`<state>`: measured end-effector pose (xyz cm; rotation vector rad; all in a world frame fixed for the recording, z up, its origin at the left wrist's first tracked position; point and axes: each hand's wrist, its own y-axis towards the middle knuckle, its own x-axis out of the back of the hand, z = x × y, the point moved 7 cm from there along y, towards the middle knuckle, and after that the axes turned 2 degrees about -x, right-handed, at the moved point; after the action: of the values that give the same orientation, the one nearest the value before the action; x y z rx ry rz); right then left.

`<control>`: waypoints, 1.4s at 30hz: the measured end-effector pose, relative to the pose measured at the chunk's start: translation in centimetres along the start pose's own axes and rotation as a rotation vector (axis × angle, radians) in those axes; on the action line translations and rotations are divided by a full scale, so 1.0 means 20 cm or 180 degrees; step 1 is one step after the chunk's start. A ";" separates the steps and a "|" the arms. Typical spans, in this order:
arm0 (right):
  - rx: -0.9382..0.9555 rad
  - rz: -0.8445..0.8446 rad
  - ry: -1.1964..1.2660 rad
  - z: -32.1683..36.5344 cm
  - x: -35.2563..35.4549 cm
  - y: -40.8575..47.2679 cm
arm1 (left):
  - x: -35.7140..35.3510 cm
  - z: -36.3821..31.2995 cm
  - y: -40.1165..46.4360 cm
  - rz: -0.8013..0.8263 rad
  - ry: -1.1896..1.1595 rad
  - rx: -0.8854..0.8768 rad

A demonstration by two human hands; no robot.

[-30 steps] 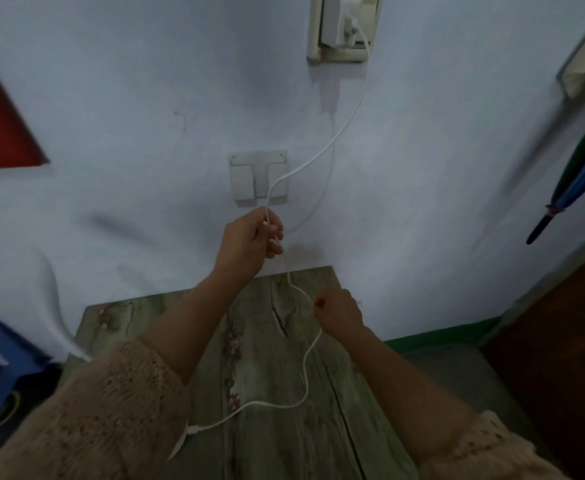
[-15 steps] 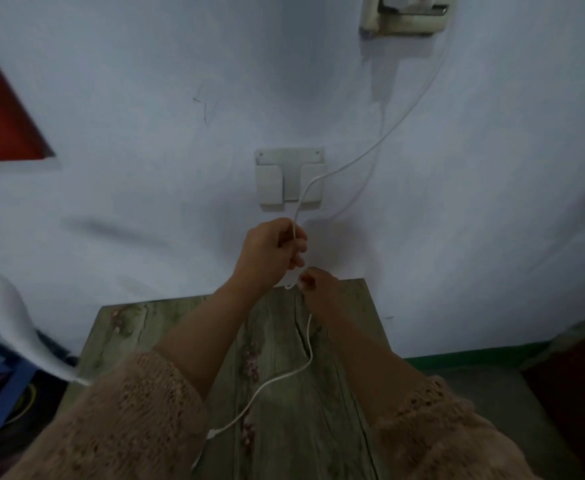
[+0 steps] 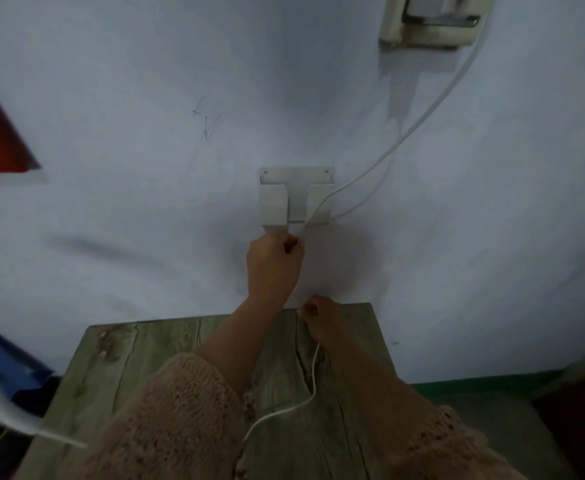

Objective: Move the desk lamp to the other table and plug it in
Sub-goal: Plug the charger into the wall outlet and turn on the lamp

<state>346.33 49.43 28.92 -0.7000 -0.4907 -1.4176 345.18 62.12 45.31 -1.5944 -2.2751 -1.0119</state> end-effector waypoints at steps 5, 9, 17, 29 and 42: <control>0.0157 -0.0248 0.0034 0.03 0.04 0.04 | -0.05 0.02 0.02 -0.0192 -0.0918 0.0625; 0.0335 -0.0395 -0.0031 0.04 0.06 0.05 | -0.11 0.08 0.01 -0.0468 -0.2002 0.1583; 0.0390 -0.0455 -0.0059 0.05 0.10 0.06 | -0.15 0.02 -0.01 -0.0478 -0.3052 0.1755; 0.1977 -0.1893 0.1552 0.68 0.83 -0.29 | -0.12 0.02 -0.01 -0.0467 -0.2815 0.1774; 0.2456 -0.1982 0.0961 0.99 1.10 -0.26 | -0.14 0.01 -0.02 -0.0255 -0.2905 0.1778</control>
<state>345.46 47.50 58.92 0.3200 -0.9889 -1.6916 346.12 60.07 43.55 -1.8988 -2.7667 0.4811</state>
